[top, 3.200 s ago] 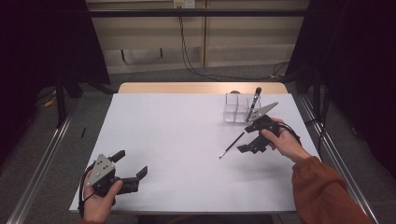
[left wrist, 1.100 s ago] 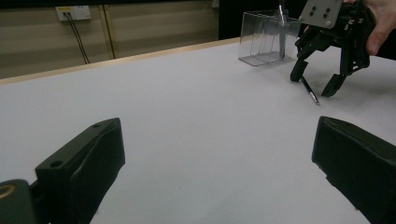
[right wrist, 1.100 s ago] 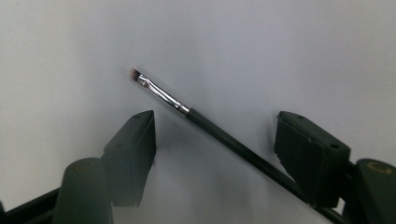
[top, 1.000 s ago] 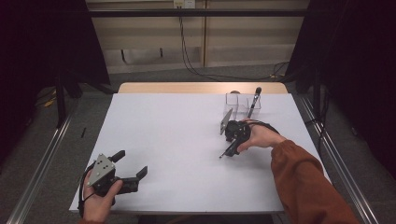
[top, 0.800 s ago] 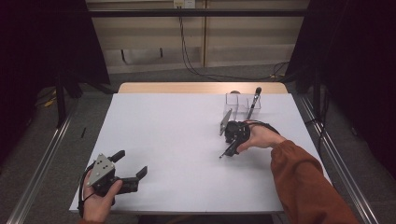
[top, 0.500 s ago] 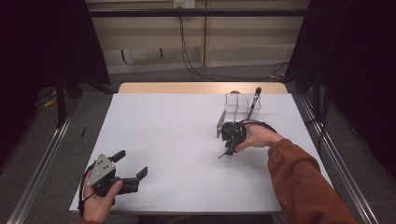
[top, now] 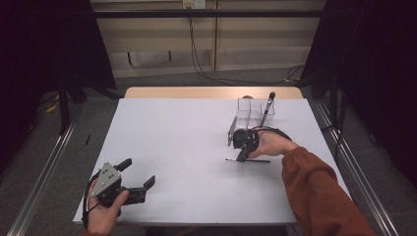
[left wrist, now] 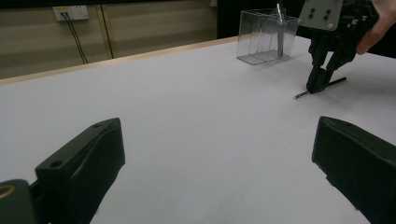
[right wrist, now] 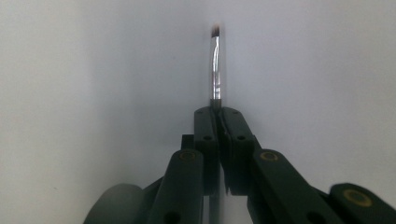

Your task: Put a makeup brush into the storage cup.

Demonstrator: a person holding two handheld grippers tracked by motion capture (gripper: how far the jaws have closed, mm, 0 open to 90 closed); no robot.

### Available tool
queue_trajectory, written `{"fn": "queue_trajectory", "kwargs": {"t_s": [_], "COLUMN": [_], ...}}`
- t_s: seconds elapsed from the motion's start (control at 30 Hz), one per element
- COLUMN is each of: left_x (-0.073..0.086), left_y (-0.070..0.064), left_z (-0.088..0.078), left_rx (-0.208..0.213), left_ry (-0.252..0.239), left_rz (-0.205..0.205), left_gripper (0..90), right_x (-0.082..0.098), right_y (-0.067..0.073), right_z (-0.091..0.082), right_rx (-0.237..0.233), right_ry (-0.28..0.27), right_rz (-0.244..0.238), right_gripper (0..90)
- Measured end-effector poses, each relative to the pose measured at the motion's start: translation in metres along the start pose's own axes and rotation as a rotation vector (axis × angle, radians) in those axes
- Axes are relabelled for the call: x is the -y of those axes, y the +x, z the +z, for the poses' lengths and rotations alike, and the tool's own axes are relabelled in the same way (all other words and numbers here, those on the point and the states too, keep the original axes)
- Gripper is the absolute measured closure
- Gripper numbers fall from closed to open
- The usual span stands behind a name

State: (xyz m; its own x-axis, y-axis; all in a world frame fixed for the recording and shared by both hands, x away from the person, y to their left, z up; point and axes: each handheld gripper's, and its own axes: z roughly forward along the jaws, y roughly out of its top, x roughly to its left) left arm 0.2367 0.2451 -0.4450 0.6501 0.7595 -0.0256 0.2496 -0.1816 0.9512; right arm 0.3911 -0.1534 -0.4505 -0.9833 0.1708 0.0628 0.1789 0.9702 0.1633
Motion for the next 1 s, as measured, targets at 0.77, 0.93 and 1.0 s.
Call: {"fn": "queue_trajectory", "kwargs": {"t_s": [0.77, 0.93, 1.0], "left_x": [0.000, 0.000, 0.000], "left_y": [0.000, 0.000, 0.000], "left_z": [0.000, 0.000, 0.000], "left_rx": [-0.002, -0.004, -0.004], "left_ry": [-0.003, -0.003, -0.002], "left_rz": [-0.001, -0.001, 0.000], "left_gripper": [2.5, 2.4, 2.5], "right_x": [0.005, 0.008, 0.010], "right_y": [0.000, -0.001, -0.002], "right_z": [-0.005, -0.011, -0.015], "right_rx": [0.014, 0.037, 0.037], "right_ry": [-0.062, -0.100, -0.122], "right_rz": [0.048, 0.079, 0.095], "right_gripper": [86.7, 86.7, 86.7]}}
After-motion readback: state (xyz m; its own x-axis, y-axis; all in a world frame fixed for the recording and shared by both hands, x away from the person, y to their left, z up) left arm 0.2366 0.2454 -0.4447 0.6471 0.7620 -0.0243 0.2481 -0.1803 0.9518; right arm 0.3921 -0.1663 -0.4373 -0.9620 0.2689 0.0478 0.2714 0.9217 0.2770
